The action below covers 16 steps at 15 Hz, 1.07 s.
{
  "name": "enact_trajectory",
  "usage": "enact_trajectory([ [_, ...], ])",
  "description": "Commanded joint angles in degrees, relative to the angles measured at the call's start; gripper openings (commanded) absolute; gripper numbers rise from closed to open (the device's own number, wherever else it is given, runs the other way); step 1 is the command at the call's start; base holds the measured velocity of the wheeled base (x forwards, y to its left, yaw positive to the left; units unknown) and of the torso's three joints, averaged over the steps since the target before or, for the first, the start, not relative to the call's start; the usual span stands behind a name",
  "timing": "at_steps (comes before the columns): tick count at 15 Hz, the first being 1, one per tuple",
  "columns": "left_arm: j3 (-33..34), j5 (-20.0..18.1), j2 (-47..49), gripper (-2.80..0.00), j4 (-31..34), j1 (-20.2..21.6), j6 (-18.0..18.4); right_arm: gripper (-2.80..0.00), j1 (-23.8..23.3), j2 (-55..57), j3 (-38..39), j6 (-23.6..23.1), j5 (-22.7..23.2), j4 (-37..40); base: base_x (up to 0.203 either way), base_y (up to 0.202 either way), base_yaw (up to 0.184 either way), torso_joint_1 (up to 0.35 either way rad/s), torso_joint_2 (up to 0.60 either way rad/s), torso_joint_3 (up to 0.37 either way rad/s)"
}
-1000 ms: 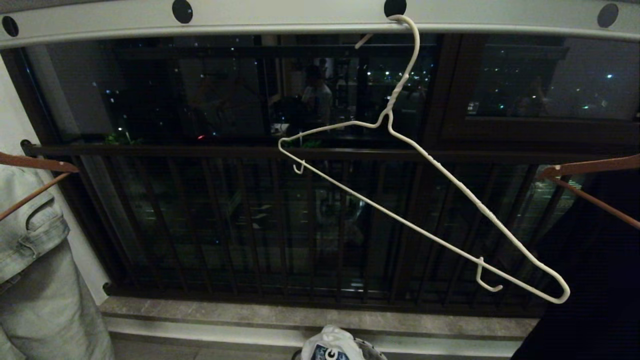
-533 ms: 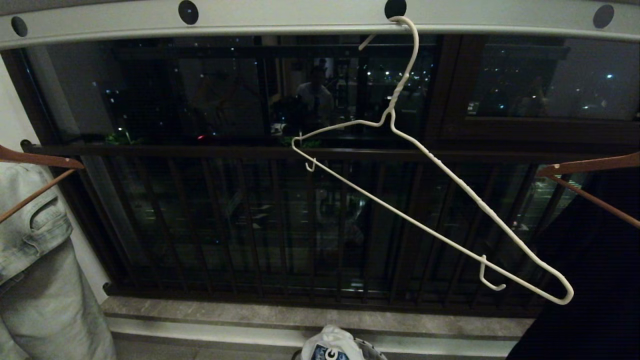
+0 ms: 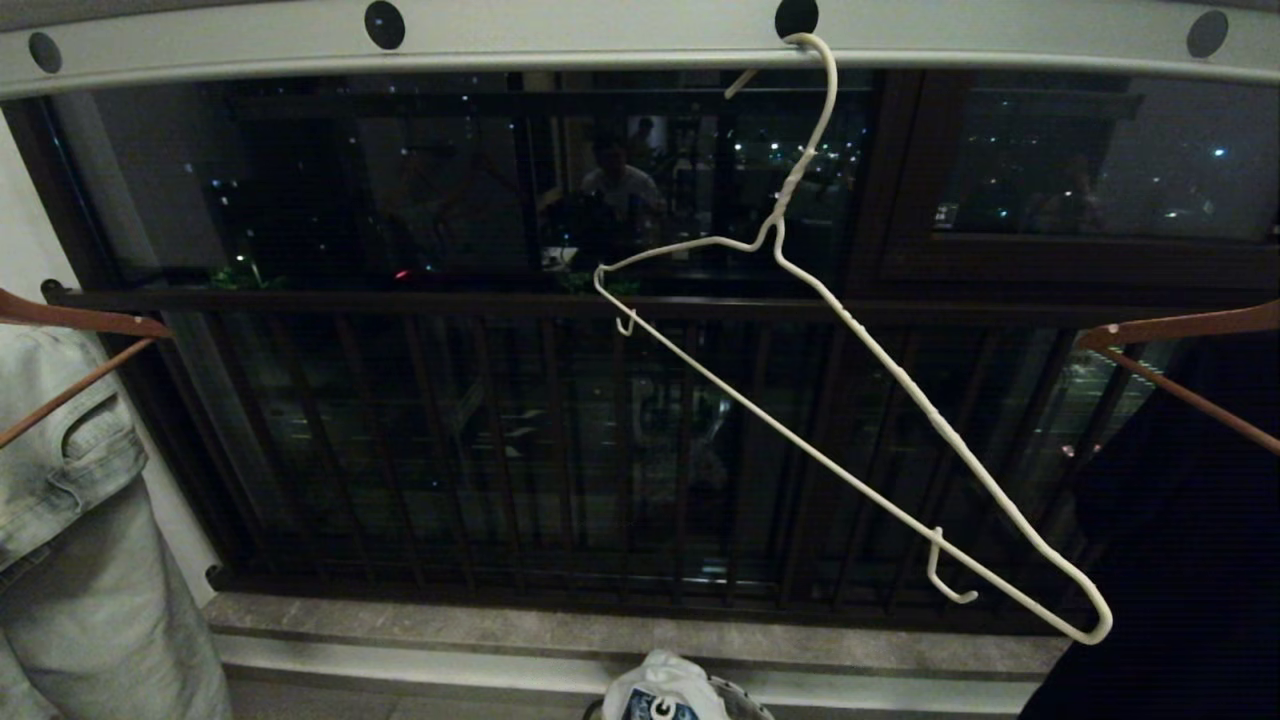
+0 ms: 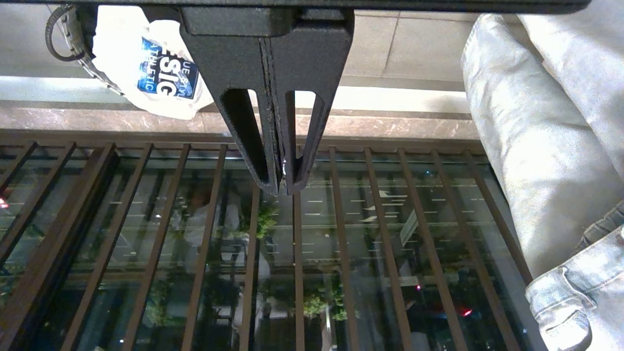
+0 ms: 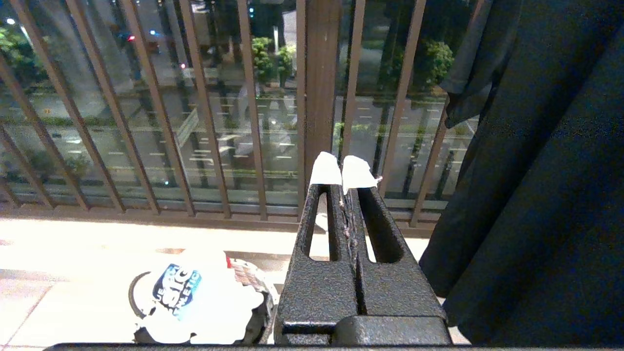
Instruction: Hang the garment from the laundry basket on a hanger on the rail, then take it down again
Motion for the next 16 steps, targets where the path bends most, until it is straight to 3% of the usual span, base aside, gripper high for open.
enact_trajectory([
  [1,0.0,0.0,0.0,-2.8,0.0,0.0,0.0,-2.8,0.0,0.1,0.0,0.0,0.0,0.0,0.0,0.0,0.0,0.0,0.0,0.0],
  [16,0.0,0.0,0.0,-2.8,0.0,0.0,0.0,-2.8,0.0,0.1,0.0,0.2,-0.2,0.0,0.0,0.0,0.0,0.0,0.0,0.0],
])
